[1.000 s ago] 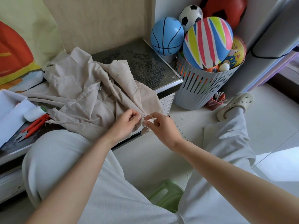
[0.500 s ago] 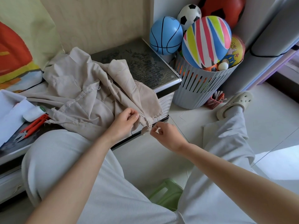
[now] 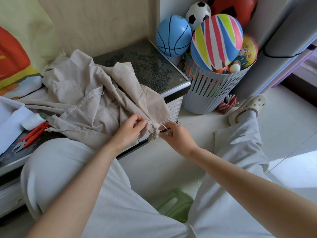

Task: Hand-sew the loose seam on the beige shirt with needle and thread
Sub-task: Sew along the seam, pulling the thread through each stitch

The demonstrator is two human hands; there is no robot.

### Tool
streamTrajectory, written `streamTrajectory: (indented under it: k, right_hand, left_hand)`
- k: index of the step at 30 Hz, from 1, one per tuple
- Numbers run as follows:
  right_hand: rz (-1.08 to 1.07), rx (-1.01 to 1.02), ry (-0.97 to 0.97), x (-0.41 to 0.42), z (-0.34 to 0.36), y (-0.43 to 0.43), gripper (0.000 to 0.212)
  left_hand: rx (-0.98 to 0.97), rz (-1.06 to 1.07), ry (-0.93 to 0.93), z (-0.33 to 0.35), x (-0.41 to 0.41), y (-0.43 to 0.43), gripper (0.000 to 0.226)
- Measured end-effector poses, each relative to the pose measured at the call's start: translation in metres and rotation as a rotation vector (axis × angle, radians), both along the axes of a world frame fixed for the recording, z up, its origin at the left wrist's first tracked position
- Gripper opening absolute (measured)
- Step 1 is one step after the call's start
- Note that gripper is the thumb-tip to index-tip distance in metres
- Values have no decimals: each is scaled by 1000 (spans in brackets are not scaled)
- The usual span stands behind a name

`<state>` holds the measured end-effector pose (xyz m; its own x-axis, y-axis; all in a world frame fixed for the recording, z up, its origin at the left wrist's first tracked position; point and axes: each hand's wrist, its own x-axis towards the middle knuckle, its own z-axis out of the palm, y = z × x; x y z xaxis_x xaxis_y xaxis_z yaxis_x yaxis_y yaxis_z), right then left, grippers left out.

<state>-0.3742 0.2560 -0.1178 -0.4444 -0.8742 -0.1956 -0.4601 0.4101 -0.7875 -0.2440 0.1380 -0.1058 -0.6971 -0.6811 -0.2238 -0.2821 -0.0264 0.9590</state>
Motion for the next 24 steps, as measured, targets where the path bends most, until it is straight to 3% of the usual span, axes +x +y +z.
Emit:
streamTrajectory:
  k: [5, 13, 24]
  right_hand:
    - [7, -76, -73, 15, 16, -16, 11]
    - [49, -32, 9, 17, 13, -13, 16]
    - [199, 473, 135, -10, -33, 16, 13]
  left_hand:
    - [24, -15, -21, 0, 1, 1, 21]
    - [0, -16, -36, -2, 2, -2, 20]
    - [-5, 6, -11, -2, 1, 0, 23]
